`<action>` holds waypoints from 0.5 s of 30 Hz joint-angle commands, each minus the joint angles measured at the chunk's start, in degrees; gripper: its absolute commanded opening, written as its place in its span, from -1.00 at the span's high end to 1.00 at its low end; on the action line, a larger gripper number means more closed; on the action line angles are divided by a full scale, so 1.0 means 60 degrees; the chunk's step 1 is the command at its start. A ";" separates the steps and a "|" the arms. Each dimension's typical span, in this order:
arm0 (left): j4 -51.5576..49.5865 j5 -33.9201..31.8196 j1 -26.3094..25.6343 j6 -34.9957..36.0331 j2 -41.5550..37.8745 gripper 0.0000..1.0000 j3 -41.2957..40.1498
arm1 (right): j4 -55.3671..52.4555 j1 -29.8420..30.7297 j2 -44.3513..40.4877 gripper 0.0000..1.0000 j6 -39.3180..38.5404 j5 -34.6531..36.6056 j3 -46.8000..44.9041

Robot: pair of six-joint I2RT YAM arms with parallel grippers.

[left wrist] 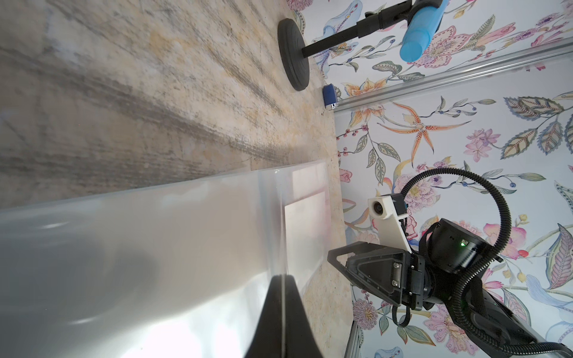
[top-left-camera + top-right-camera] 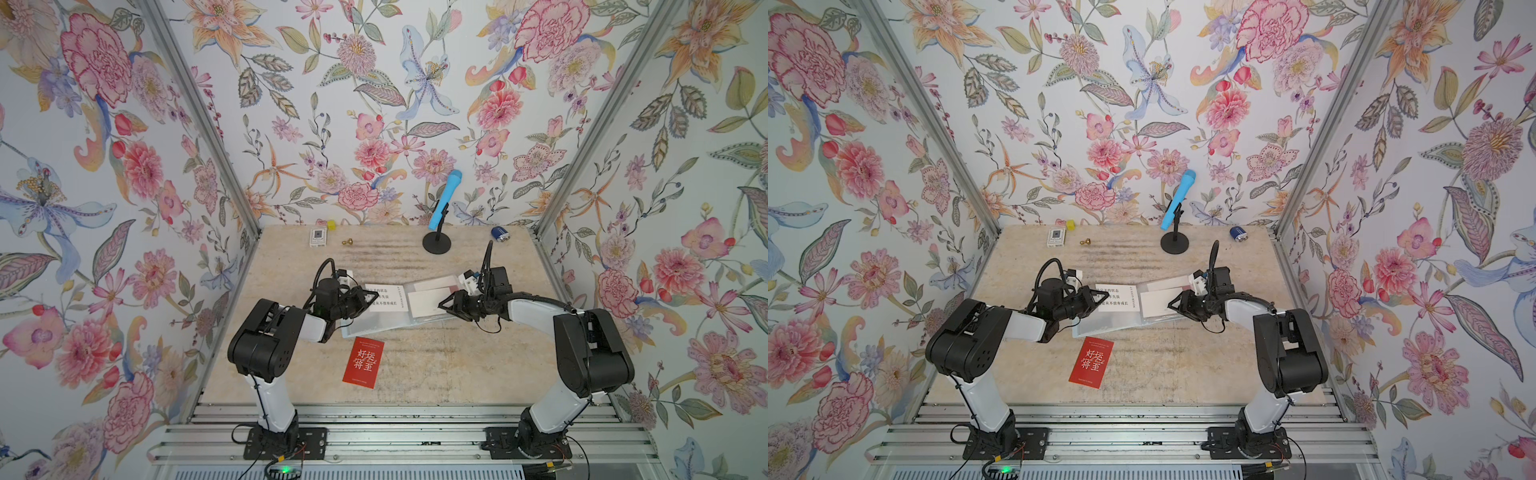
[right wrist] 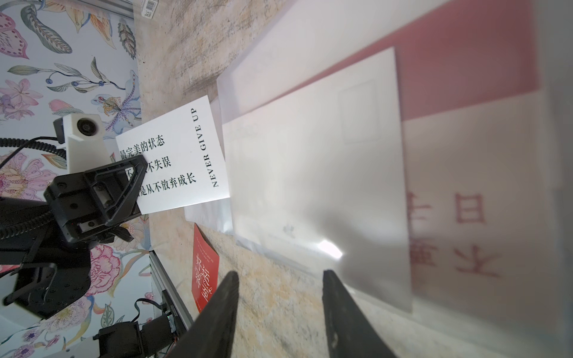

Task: Place the photos into the photo albums
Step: Insert the photo into the photo album.

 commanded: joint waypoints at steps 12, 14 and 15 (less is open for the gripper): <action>0.1829 0.0334 -0.0112 -0.1237 0.0787 1.00 -0.0120 | 0.0093 -0.0142 0.0110 0.07 -0.0185 0.0048 0.0135; 0.2403 0.0356 -0.0138 -0.1625 0.0961 1.00 -0.0194 | 0.0084 -0.0143 0.0126 0.07 -0.0184 0.0048 0.0113; 0.2720 0.0363 -0.0160 -0.1800 0.1052 1.00 -0.0226 | 0.0093 -0.0141 0.0122 0.07 -0.0177 0.0045 0.0114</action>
